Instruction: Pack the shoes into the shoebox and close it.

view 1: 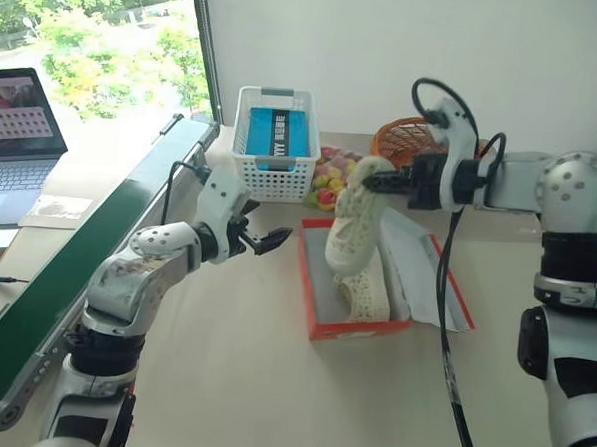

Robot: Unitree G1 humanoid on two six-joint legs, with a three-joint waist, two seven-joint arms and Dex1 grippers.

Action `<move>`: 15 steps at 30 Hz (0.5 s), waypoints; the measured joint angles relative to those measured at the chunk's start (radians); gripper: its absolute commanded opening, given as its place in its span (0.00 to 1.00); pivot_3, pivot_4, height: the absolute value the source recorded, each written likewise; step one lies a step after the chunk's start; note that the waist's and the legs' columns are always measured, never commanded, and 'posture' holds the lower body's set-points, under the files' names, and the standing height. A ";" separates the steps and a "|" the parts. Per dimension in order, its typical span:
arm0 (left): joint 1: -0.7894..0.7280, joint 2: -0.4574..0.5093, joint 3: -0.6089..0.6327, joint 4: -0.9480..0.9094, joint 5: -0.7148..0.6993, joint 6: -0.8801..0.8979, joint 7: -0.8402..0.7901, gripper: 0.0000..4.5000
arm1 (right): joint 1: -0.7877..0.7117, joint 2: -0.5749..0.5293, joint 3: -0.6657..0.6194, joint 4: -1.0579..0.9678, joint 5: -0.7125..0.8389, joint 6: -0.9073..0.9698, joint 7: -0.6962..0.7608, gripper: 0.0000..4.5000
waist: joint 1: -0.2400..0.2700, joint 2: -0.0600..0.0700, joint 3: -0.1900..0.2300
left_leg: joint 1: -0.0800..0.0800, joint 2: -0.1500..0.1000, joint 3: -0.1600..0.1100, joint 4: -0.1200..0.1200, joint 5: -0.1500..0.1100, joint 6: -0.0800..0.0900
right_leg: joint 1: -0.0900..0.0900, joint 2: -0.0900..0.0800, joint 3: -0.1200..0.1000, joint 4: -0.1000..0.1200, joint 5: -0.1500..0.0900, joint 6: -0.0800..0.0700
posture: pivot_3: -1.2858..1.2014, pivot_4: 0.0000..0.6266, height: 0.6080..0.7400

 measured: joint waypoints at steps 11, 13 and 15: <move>0.058 -0.001 0.002 -0.068 0.004 0.004 0.031 1.00 | -0.084 -0.015 0.286 0.269 -0.270 -0.186 0.452 0.16 | -0.004 0.000 0.000 | -0.002 0.000 0.000 0.001 0.000 0.000 | -0.002 0.001 0.000 0.001 0.000 0.000 | 0.52 0.24 1.00; 0.065 -0.001 0.002 -0.068 0.004 0.005 0.034 1.00 | -0.098 -0.004 0.314 0.297 -0.307 -0.217 0.498 0.16 | -0.003 0.000 0.000 | -0.002 0.000 0.000 0.001 0.000 0.000 | -0.002 0.001 0.000 0.001 0.000 0.000 | 0.52 0.24 1.00; 0.066 -0.001 0.002 -0.070 0.004 0.006 0.040 1.00 | -0.108 0.012 0.343 0.328 -0.348 -0.250 0.552 0.16 | -0.002 0.000 0.000 | -0.002 0.000 0.000 0.001 0.000 0.000 | -0.002 0.001 0.000 0.001 0.000 0.000 | 0.52 0.24 1.00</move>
